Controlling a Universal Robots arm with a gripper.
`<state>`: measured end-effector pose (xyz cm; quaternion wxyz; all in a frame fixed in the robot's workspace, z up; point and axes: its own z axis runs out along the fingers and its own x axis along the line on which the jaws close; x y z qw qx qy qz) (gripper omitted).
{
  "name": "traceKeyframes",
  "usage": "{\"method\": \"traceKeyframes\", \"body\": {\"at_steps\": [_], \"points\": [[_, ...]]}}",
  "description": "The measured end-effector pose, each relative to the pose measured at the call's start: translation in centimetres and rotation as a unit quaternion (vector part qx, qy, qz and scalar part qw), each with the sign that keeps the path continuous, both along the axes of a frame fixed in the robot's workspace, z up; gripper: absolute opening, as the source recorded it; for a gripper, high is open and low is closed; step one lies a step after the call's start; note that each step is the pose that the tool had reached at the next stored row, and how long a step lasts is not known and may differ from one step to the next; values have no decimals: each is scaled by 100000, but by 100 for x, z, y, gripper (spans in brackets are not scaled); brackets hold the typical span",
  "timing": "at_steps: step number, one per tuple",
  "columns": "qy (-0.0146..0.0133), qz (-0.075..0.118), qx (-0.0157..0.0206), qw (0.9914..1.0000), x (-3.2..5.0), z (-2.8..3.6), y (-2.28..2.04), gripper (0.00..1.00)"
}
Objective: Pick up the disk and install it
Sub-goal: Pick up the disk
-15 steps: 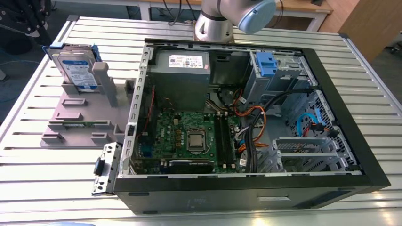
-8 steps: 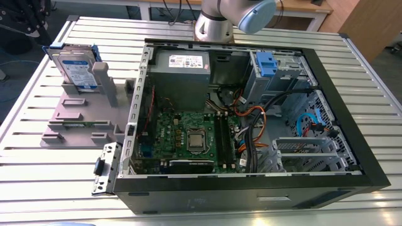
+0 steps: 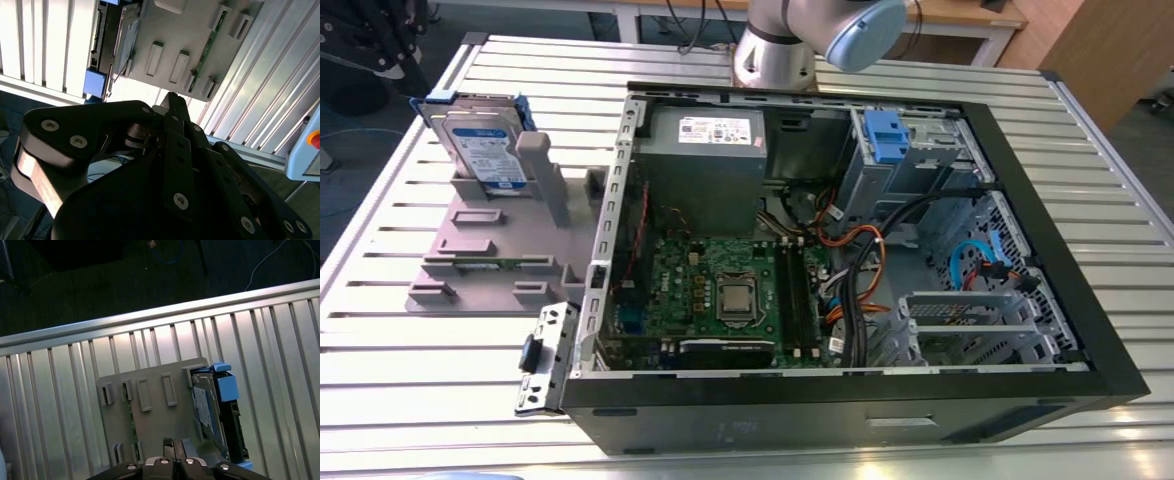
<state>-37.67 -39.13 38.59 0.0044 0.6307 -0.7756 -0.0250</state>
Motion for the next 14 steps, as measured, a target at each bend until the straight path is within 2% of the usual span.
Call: {"method": "traceKeyframes", "body": {"at_steps": [14], "points": [[0, 433, 0, 99999, 0, 0, 0, 11]]}}
